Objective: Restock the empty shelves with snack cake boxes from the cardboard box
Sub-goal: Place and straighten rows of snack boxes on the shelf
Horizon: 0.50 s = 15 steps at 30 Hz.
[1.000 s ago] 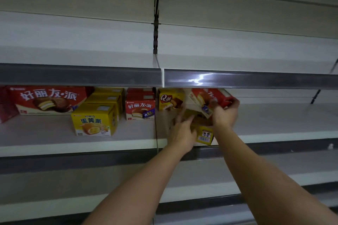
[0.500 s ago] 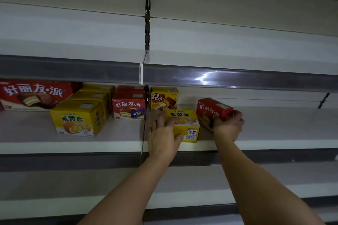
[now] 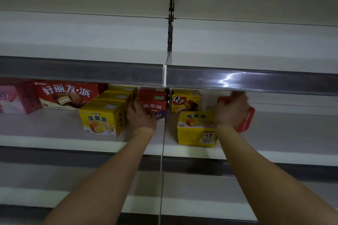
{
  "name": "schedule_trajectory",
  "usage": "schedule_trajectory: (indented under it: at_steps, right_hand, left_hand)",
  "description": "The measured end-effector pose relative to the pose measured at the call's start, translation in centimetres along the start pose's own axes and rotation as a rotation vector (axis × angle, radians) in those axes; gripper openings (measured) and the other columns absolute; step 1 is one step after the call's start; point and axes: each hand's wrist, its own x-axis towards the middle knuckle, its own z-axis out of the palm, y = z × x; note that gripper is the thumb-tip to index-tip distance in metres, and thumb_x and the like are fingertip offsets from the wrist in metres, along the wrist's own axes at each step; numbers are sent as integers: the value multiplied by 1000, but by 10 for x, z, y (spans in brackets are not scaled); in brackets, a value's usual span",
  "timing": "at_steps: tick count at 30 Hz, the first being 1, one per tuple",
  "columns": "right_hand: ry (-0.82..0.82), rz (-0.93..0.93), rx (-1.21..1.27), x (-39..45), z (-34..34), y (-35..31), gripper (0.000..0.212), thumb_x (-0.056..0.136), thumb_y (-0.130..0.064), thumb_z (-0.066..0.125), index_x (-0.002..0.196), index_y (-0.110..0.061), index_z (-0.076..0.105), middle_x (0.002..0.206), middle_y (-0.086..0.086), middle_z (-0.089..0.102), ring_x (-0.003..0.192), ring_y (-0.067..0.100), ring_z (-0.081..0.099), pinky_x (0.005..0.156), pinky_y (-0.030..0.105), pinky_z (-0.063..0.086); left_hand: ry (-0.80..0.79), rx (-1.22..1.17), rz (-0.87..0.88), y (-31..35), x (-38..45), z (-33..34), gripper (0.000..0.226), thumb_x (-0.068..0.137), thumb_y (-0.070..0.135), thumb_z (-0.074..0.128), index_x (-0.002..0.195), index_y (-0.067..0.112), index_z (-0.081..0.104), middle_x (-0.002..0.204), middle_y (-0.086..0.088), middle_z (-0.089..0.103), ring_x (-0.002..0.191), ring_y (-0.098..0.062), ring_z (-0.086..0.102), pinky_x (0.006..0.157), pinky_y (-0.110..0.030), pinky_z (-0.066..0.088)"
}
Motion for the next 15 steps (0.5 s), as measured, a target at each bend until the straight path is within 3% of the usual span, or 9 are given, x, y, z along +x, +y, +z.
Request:
schedule_trajectory:
  at_steps: [3,5,8,12,15]
  right_hand:
    - [-239,-220,-71,-29,22,-39,18,86,-14,53,90,2,62,102,21,63,102,36,58,88,38,44]
    - [-393,-326,-326,-38,30,-49,27,91,-24,47,100,-3,62,113,17,60,116,32,49,99,38,33]
    - [-730,-237,-541,-34,40,-32,45,92,-43,41,129,-20,52,136,9,48,132,34,35,109,47,25]
    - [-888,-76,-478,-29,41,-15,40,83,-45,49,111,-20,64,120,9,62,113,31,55,98,44,45]
    - [-1040,-59,-288,-34,42,-27,29,85,-26,65,107,-9,69,110,9,66,102,24,62,94,38,50]
  left_hand:
    - [-80,-40,-91,-8,12,0,86,84,17,70,150,8,17,151,-21,25,138,-39,27,113,-48,25]
    - [-144,-102,-145,-14,18,2,90,83,20,71,152,12,13,151,-18,28,136,-38,32,111,-50,30]
    - [-162,-174,-196,-21,22,0,80,85,18,67,149,14,19,146,-16,38,128,-37,44,104,-52,39]
    - [-47,-155,-152,-22,14,0,41,91,19,59,126,4,44,128,-17,52,114,-37,54,88,-38,45]
    - [-57,-145,-119,-14,7,0,42,93,26,58,126,4,46,128,-18,50,114,-35,52,88,-36,41]
